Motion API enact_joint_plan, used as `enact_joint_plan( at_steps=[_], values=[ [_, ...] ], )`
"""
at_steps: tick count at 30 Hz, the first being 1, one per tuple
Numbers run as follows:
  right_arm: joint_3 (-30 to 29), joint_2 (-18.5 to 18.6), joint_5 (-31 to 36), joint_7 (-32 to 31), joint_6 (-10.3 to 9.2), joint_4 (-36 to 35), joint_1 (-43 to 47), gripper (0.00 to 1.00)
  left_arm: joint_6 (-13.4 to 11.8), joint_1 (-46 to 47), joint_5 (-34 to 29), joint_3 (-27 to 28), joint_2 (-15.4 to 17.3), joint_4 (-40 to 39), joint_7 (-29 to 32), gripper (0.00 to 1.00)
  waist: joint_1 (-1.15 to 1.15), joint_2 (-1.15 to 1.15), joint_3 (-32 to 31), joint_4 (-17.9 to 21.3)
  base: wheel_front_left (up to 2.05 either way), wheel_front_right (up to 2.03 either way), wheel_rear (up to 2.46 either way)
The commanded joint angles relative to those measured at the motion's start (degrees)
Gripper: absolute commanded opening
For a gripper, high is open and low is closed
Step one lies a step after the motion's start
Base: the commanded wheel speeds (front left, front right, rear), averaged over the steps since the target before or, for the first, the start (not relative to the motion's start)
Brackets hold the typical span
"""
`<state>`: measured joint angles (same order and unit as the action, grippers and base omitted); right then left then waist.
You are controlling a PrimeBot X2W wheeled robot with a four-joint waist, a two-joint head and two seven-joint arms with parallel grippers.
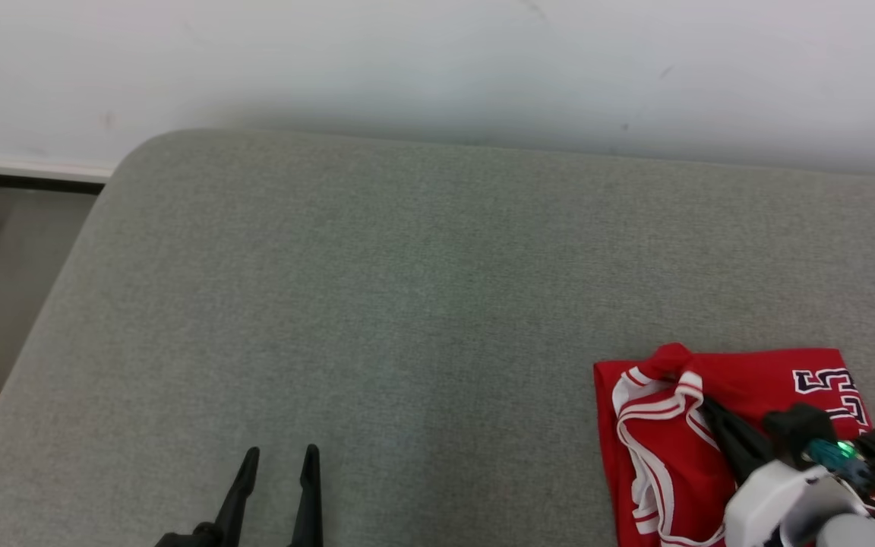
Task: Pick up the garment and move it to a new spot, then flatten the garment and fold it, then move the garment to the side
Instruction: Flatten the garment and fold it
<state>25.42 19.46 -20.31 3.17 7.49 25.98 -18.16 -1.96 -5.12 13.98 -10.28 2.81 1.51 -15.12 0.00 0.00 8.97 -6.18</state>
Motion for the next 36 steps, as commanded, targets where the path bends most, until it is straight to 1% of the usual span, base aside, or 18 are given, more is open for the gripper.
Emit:
enact_joint_plan(
  at_steps=[1, 5, 9, 14, 19, 22, 25, 29, 36],
  values=[
    [0.6, -0.3, 0.2, -0.2, -0.02, 0.8, -1.3, 0.0, 0.0, 0.5, 0.2, 0.0, 0.2, 0.1, 0.0, 1.0, 0.0, 0.0, 0.5, -0.6, 0.0, 0.0, 0.0],
    [5.0, -1.7, -0.4, -0.9, -0.01, 4.2, -5.8, 0.0, -0.3, 0.9, 0.6, -0.6, 0.2, 0.5, 0.0, 1.0, 0.0, 0.0, 0.7, -1.8, 0.0, 0.0, 0.0],
    [8.4, -2.6, -1.7, -0.6, -0.01, 6.6, -8.5, 0.0, -0.6, 0.7, 1.2, -1.1, 0.2, 0.8, 0.0, 1.0, 0.0, 0.0, 0.1, -3.0, 0.0, 0.0, 0.0],
    [11.5, -2.8, -3.0, -0.5, -0.02, 8.2, -8.6, 0.0, -0.8, -0.2, 1.8, -1.5, 0.2, 0.8, 0.0, 1.0, 0.0, 0.0, -1.2, -4.2, 0.0, 0.0, 0.0],
    [12.7, -3.4, -4.5, 1.0, -0.02, 7.3, -6.8, 0.0, -1.0, -1.1, 2.1, -1.1, 0.2, 0.4, 0.0, 1.0, 0.0, 0.0, -2.0, -4.3, 0.0, 0.0, 0.0],
    [12.0, -3.7, -5.0, 3.4, -0.02, 6.1, -6.2, 0.0, -1.1, -1.3, 2.2, -1.0, 0.2, 0.4, 0.0, 1.0, 0.0, 0.0, -2.6, -3.8, 0.0, 0.0, 0.0],
    [9.8, -3.9, -6.0, 5.9, -0.02, 3.9, -4.5, 0.0, -1.4, -1.9, 2.3, -0.6, 0.2, 0.2, 0.0, 1.0, 0.0, 0.0, -3.4, -2.7, 0.0, 0.0, 0.0],
    [5.9, -1.4, -5.3, 7.6, -0.02, -0.8, -1.7, 0.0, -1.4, -2.6, 2.1, -0.3, 0.2, -0.1, 0.0, 1.0, 0.0, 0.0, -4.6, -0.8, 0.0, 0.0, 0.0],
    [-2.8, 3.5, -2.7, 7.6, -0.02, -8.3, 6.7, 0.0, -1.5, -4.2, 1.8, 0.8, 0.2, -0.5, 0.0, 1.0, 0.0, 0.0, -7.1, 2.5, 0.0, 0.0, 0.0]
  ],
)
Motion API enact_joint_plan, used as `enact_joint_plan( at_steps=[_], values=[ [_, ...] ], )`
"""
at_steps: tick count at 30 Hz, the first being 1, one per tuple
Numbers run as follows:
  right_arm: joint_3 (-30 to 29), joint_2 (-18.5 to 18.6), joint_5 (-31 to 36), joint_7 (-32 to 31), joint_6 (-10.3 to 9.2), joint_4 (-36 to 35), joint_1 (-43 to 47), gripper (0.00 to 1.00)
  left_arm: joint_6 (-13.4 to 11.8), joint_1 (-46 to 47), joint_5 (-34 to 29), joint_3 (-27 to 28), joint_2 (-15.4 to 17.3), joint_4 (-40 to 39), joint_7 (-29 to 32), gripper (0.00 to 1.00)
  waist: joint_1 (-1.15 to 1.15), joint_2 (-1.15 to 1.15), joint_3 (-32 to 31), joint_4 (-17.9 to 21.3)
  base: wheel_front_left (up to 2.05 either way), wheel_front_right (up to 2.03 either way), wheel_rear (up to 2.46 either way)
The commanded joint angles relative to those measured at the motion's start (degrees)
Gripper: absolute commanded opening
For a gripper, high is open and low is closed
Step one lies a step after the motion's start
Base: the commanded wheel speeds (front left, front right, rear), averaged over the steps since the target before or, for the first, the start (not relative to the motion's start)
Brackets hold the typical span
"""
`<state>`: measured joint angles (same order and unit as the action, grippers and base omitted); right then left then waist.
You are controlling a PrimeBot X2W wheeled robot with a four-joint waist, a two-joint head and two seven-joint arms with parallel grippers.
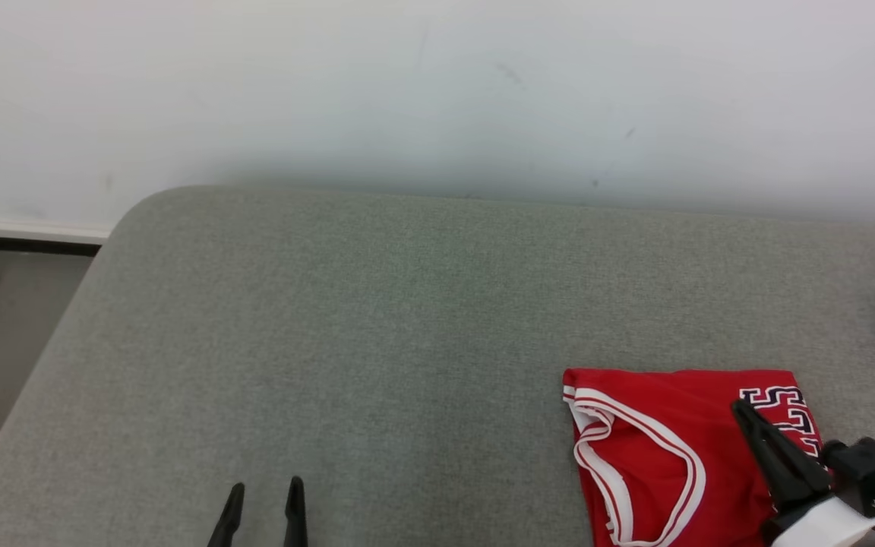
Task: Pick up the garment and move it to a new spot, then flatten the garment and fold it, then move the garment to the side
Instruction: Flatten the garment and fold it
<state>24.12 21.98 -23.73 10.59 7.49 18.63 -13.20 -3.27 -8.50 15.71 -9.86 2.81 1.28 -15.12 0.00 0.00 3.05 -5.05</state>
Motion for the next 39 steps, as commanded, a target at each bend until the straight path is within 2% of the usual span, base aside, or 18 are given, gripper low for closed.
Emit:
enact_joint_plan(
  at_steps=[1, 9, 14, 20, 25, 29, 39],
  values=[
    [-2.6, 1.6, 1.3, -0.1, -0.02, -1.5, 3.0, 0.0, -0.1, -1.2, 0.0, 0.5, 0.2, -0.3, 0.0, 1.0, 0.0, 0.0, -1.7, 1.8, 0.0, 0.0, 0.0],
    [-11.1, 3.1, 3.0, -0.6, -0.02, -3.7, 10.2, 0.0, 0.0, -3.1, -0.6, 1.4, 0.2, -0.9, 0.0, 1.0, 0.0, 0.0, -3.5, 4.5, 0.0, 0.0, 0.0],
    [-13.0, 2.5, 3.3, -0.8, -0.02, -4.4, 11.0, 0.0, 0.2, -2.8, -0.8, 1.3, 0.2, -1.0, 0.0, 1.0, 0.0, 0.0, -3.0, 4.8, 0.0, 0.0, 0.0],
    [-8.9, 1.1, 3.4, -2.2, -0.02, -1.7, 6.6, 0.0, 0.9, -0.6, -1.5, 0.6, 0.2, -0.8, 0.0, 1.0, 0.0, 0.0, 0.4, 4.2, 0.0, 0.0, 0.0],
    [-4.9, 0.3, 4.2, -3.1, -0.02, 6.2, 2.2, 0.0, 1.3, 0.9, -1.8, 0.3, 0.2, -0.4, 0.0, 1.0, 0.0, 0.0, 2.8, 2.7, 0.0, 0.0, 0.0],
    [-2.1, -0.1, 2.9, -2.5, -0.02, 10.7, 1.9, 0.0, 1.0, 1.5, -1.9, 0.4, 0.2, -0.2, 0.0, 1.0, 0.0, 0.0, 3.6, 1.0, 0.0, 0.0, 0.0],
    [2.8, 2.3, -0.1, -1.5, -0.02, 11.7, 5.9, 0.0, 0.8, 0.2, -1.4, 1.0, 0.2, -0.1, 0.0, 1.0, 0.0, 0.0, 2.8, 1.4, 0.0, 0.0, 0.0]
  ],
)
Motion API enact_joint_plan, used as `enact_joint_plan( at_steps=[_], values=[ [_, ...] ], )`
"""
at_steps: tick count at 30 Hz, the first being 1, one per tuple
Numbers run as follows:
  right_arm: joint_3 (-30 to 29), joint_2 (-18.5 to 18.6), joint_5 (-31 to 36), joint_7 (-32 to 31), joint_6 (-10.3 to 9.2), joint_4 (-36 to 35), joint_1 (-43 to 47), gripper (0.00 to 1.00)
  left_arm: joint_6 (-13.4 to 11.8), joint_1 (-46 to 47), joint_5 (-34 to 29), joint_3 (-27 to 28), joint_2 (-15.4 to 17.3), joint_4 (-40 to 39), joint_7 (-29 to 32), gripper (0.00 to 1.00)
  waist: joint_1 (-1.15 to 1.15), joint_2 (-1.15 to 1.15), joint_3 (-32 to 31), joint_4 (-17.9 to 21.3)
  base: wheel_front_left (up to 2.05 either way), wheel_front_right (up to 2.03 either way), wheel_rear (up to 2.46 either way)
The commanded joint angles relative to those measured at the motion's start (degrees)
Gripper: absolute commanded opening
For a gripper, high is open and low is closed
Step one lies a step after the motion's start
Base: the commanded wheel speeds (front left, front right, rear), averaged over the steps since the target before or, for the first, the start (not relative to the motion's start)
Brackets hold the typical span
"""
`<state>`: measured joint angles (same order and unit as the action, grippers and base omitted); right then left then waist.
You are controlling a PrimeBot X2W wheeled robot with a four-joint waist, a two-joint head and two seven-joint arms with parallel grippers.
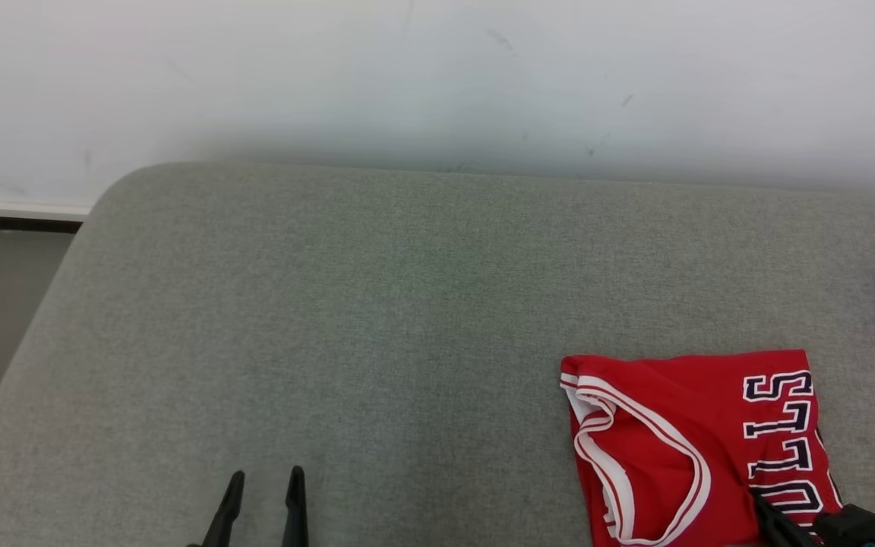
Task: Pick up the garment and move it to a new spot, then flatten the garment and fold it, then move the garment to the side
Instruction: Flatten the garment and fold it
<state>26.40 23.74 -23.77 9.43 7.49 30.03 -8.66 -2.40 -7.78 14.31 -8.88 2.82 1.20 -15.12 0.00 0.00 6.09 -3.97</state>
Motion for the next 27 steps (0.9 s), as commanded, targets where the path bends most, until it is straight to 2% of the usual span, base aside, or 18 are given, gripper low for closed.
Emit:
enact_joint_plan(
  at_steps=[1, 8, 9, 10, 11, 12, 13, 19, 27],
  values=[
    [0.7, 0.7, -0.3, -0.5, -0.01, 0.1, 1.5, 0.0, -0.1, -0.4, 0.0, 0.0, 0.2, 0.0, 0.0, 1.0, 0.0, 0.0, -0.4, 0.6, 0.0, 0.0, 0.0],
    [1.1, 0.6, -0.5, 0.2, -0.02, -1.4, 0.9, 0.0, 0.0, -0.7, -0.4, 0.1, 0.2, -0.1, 0.0, 1.0, 0.0, 0.0, -1.2, 2.4, 0.0, 0.0, 0.0],
    [0.8, 0.4, -0.5, 0.6, -0.02, -1.8, 0.7, 0.14, 0.0, -0.8, -0.4, 0.2, 0.2, 0.0, 0.0, 1.0, 0.0, 0.0, -1.4, 2.7, 0.0, 0.0, 0.0],
    [0.3, 0.3, -0.4, 0.9, -0.02, -2.2, 0.6, 0.36, 0.0, -1.0, -0.5, 0.1, 0.2, 0.0, 0.0, 1.0, 0.0, 0.0, -1.6, 2.8, 0.0, 0.0, 0.0],
    [0.1, 0.3, -0.3, 1.3, -0.02, -2.7, 0.7, 0.51, 0.1, -1.2, -0.6, 0.1, 0.2, 0.1, 0.0, 1.0, 0.0, 0.0, -2.0, 3.0, 0.0, 0.0, 0.0],
    [-0.4, 0.3, -0.1, 1.5, -0.02, -3.3, 1.1, 0.89, 0.2, -1.3, -0.7, 0.1, 0.2, 0.3, 0.0, 1.0, 0.0, 0.0, -2.4, 3.1, 0.0, 0.0, 0.0],
    [-1.2, 0.3, -0.2, 2.0, -0.02, -3.8, 1.7, 1.0, 0.4, -1.4, -0.9, 0.2, 0.2, 0.5, 0.0, 1.0, 0.0, 0.0, -2.9, 3.2, 0.0, 0.0, 0.0],
    [-9.5, -0.3, 1.9, 4.4, -0.02, -8.7, 6.4, 1.0, 1.4, -2.7, -2.6, 1.1, 0.2, 1.2, 0.0, 1.0, 0.0, 0.0, -6.4, 3.9, 0.0, 0.0, 0.0],
    [-22.7, -3.9, 7.5, 5.7, -0.02, -16.5, 13.0, 1.0, 3.0, -3.2, -4.4, 1.8, 0.2, 1.6, 0.0, 1.0, 0.0, 0.0, -8.9, 5.3, 0.0, 0.0, 0.0]
  ],
)
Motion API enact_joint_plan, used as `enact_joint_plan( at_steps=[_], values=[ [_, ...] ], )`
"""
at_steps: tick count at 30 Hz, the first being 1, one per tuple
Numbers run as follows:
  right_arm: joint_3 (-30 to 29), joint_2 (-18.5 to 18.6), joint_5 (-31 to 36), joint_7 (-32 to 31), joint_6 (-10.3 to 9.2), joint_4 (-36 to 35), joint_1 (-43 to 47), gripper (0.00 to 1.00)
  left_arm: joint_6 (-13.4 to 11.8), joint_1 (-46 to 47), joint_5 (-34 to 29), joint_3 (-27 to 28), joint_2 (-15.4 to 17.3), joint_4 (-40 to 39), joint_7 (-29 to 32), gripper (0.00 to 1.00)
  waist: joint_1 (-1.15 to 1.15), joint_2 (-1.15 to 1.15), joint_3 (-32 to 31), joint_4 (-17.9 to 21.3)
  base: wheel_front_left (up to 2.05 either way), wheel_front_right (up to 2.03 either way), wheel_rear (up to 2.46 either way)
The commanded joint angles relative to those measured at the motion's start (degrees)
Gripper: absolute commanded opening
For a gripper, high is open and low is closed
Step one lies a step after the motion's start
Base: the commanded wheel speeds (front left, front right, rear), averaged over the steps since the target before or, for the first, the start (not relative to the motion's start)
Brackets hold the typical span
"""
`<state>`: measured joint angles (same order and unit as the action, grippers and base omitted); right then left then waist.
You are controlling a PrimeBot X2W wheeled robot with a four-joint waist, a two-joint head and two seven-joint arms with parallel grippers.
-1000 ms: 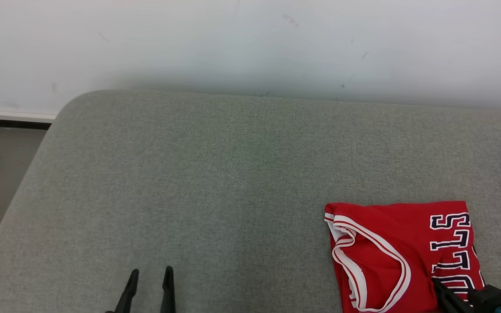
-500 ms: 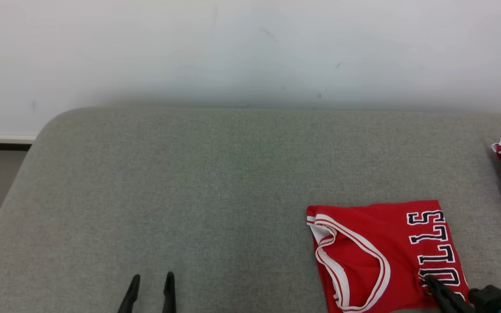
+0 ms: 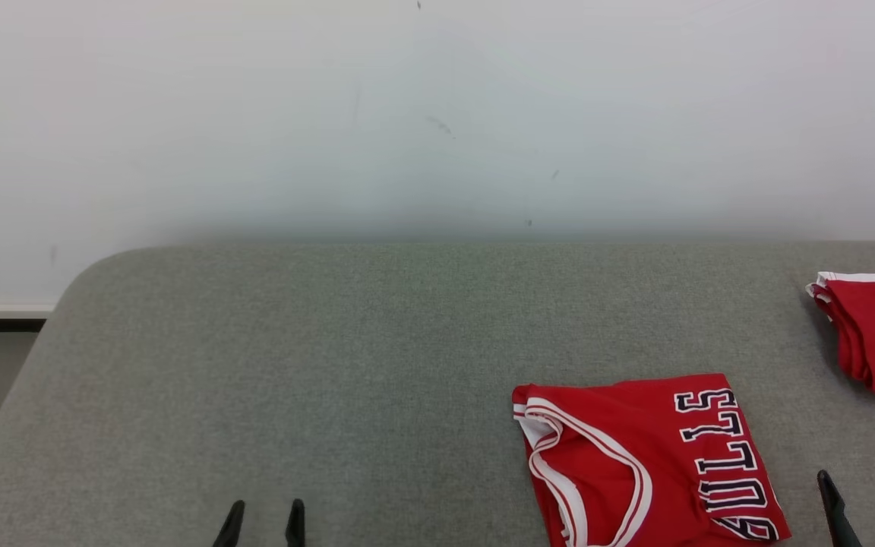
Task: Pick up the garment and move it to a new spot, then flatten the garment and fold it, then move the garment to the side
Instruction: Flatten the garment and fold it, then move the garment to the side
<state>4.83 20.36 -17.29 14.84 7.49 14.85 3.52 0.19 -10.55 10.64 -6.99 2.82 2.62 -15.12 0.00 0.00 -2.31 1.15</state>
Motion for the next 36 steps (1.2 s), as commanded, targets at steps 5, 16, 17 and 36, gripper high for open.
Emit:
enact_joint_plan(
  at_steps=[5, 16, 17, 36],
  values=[
    [-6.4, -4.3, 1.8, 0.3, -0.02, -5.5, 4.9, 1.0, 1.3, -0.6, -2.4, -0.6, 0.2, 1.3, 0.0, 1.0, 0.0, 0.0, -1.8, 0.1, 0.0, 0.0, 0.0],
    [-8.1, -7.3, 2.7, 0.3, -0.03, -4.0, 7.8, 1.0, 2.2, -1.7, -3.4, 0.4, 0.2, 2.4, 0.0, 1.0, 0.0, 0.0, -3.1, 0.1, 0.0, 0.0, 0.0],
    [-7.9, -7.5, 2.5, 0.3, -0.03, -3.9, 7.6, 1.0, 2.1, -1.7, -3.2, 0.5, 0.2, 2.4, 0.0, 1.0, 0.0, 0.0, -3.0, 0.1, 0.0, 0.0, 0.0],
    [-2.8, -3.7, -9.0, -1.0, -0.03, 0.2, 1.6, 1.0, 0.8, -2.3, -1.1, -0.4, 0.2, 1.9, 0.0, 1.0, 0.0, 0.0, -0.8, 0.4, 0.0, 0.0, 0.0]
  ],
)
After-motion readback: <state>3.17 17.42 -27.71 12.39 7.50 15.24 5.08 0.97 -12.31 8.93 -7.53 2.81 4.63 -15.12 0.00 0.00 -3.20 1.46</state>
